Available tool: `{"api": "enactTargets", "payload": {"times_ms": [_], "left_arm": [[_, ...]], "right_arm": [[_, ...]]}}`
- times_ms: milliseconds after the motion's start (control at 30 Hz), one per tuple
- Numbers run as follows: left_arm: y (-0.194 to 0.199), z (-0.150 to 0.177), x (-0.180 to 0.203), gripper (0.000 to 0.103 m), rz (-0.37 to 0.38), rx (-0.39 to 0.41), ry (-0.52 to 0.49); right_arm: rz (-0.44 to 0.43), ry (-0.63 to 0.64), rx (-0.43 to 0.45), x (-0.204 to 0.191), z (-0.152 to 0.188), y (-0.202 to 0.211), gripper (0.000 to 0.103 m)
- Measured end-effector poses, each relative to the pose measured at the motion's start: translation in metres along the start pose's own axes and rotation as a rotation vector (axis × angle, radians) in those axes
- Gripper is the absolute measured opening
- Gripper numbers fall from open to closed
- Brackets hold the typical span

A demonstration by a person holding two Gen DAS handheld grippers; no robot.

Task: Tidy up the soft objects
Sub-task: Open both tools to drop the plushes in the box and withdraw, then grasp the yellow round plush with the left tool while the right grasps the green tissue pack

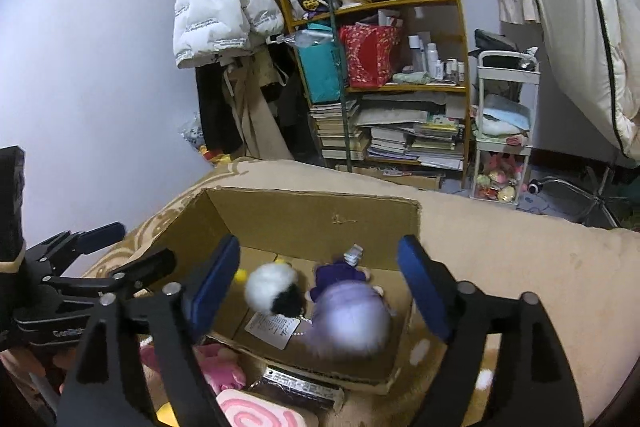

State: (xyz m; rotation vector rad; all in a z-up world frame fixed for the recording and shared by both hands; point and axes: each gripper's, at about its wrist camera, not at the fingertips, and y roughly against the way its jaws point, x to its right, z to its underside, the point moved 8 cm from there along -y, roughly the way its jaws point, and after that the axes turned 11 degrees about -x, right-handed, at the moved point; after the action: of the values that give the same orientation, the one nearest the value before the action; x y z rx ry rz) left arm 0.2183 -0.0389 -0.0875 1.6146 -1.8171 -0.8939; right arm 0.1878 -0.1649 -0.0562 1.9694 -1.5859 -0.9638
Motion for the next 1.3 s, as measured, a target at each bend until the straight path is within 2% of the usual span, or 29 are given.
{"api": "enactTargets", "payload": {"times_ms": [167,333,467,567,633,767,1033,1300], "left_arm": [[0.019,0.008,-0.003,0.100,-0.012,0.007,0.001],[0.035,0.026,-0.002,0.101,0.006,-0.038,0.001],[0.050,0.040,-0.001,0.101,0.001,-0.048,-0.012],[0.059,0.053,0.001,0.101,-0.010,-0.087,-0.035],[0.066,0.060,0.003,0.101,-0.001,-0.091,-0.051],[0.075,0.069,0.004,0.101,-0.018,-0.092,-0.073],[0.062,0.090,0.006,0.101,-0.013,-0.168,-0.085],[0.036,0.100,0.014,0.101,0.019,-0.241,-0.125]], "right_arm": [[0.003,-0.046,0.007,0.003,0.005,0.018,0.103],[0.009,-0.060,0.002,0.002,0.014,0.039,0.103],[0.016,-0.080,0.000,0.001,0.023,0.057,0.103],[0.039,-0.099,-0.027,0.002,0.032,0.068,0.103],[0.069,-0.125,-0.035,0.005,0.038,0.076,0.103],[0.073,-0.149,-0.054,0.010,0.044,0.084,0.103],[0.101,-0.191,-0.146,0.019,0.070,0.077,0.103],[0.093,-0.244,-0.232,0.029,0.087,0.052,0.103]]}}
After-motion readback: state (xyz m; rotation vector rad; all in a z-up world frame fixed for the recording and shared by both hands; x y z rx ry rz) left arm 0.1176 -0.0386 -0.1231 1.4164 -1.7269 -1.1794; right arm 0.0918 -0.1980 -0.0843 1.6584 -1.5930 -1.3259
